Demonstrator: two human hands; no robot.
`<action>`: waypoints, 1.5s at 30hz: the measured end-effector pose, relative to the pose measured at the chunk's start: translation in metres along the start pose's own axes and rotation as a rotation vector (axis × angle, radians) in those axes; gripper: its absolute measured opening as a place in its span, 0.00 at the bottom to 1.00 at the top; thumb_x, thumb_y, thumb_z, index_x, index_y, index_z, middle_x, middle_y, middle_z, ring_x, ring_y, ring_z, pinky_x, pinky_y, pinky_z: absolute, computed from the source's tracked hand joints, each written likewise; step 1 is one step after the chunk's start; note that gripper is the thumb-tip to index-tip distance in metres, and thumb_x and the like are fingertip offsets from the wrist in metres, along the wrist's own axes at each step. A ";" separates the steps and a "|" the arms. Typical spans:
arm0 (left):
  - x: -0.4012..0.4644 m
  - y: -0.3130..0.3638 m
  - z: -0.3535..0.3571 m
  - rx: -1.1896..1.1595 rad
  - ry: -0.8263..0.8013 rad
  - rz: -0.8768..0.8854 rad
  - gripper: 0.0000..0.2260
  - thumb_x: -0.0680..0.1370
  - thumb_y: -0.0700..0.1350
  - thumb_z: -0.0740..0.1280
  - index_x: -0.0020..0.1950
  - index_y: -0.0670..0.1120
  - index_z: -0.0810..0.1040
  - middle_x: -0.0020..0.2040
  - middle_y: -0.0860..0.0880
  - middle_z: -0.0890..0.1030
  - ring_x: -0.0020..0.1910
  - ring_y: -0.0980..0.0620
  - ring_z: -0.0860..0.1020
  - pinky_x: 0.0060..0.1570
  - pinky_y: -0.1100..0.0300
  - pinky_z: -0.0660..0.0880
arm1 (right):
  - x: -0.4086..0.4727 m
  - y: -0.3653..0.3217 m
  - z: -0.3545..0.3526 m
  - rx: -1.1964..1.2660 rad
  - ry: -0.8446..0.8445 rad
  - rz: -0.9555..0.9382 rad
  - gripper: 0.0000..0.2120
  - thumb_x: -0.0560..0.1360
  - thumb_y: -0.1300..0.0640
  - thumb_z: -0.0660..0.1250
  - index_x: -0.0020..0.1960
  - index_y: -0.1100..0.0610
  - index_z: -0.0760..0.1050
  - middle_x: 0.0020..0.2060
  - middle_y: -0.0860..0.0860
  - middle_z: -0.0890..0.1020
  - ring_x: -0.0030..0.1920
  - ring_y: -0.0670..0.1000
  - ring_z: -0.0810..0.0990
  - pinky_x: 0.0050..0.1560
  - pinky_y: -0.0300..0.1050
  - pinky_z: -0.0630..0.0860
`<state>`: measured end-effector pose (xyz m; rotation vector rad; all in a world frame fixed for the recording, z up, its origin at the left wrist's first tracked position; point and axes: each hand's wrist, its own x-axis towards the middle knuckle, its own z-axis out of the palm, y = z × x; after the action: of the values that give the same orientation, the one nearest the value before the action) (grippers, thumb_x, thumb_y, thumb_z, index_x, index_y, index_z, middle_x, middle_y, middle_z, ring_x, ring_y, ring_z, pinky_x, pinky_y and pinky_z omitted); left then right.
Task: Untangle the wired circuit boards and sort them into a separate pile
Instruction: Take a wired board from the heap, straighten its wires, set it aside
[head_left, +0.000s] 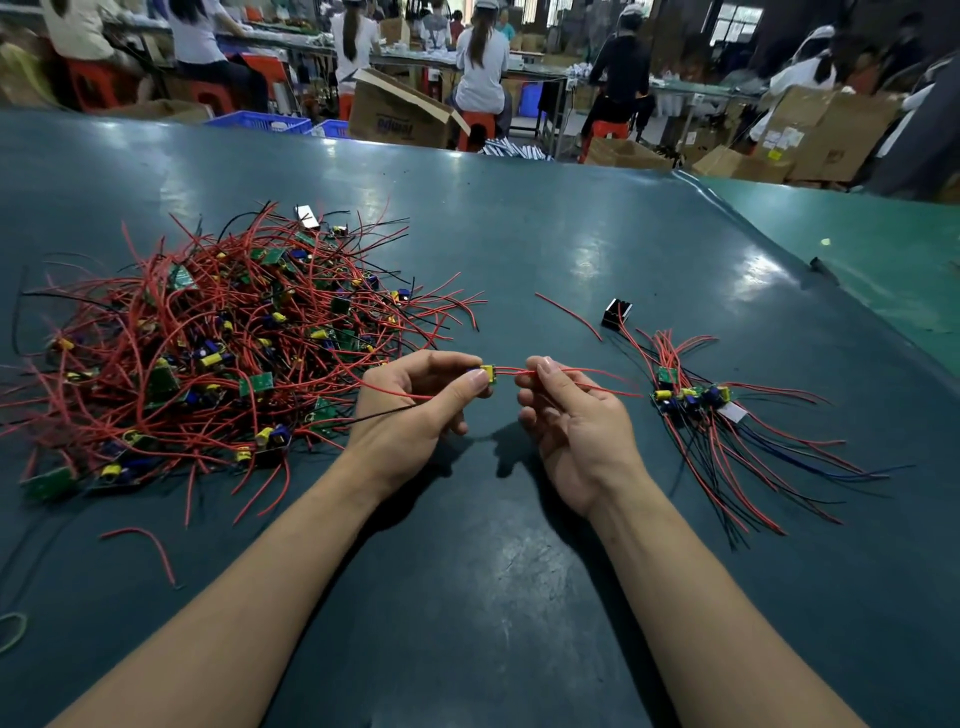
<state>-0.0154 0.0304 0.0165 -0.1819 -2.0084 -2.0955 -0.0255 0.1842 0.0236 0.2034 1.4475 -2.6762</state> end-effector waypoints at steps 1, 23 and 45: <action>0.000 -0.001 0.000 0.002 0.011 0.008 0.06 0.73 0.39 0.74 0.50 0.42 0.82 0.40 0.46 0.86 0.27 0.53 0.75 0.30 0.64 0.73 | -0.001 0.001 0.001 0.019 -0.016 0.041 0.03 0.77 0.61 0.68 0.46 0.60 0.79 0.33 0.51 0.84 0.30 0.45 0.81 0.29 0.34 0.76; -0.005 0.007 -0.001 -0.054 -0.039 -0.070 0.11 0.69 0.41 0.75 0.50 0.38 0.84 0.40 0.40 0.85 0.27 0.55 0.71 0.29 0.67 0.70 | 0.003 -0.004 -0.005 -0.013 0.122 -0.089 0.10 0.78 0.57 0.68 0.40 0.59 0.81 0.28 0.48 0.75 0.26 0.43 0.69 0.22 0.33 0.64; -0.002 0.005 -0.005 -0.148 -0.038 -0.091 0.10 0.65 0.46 0.75 0.43 0.43 0.85 0.37 0.40 0.84 0.26 0.54 0.68 0.28 0.66 0.66 | 0.013 -0.015 -0.015 0.137 0.312 -0.169 0.12 0.80 0.57 0.66 0.39 0.61 0.77 0.25 0.47 0.73 0.20 0.42 0.63 0.20 0.33 0.60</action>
<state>-0.0118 0.0258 0.0210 -0.1604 -1.9162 -2.3156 -0.0398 0.2052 0.0260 0.5549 1.4132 -2.9915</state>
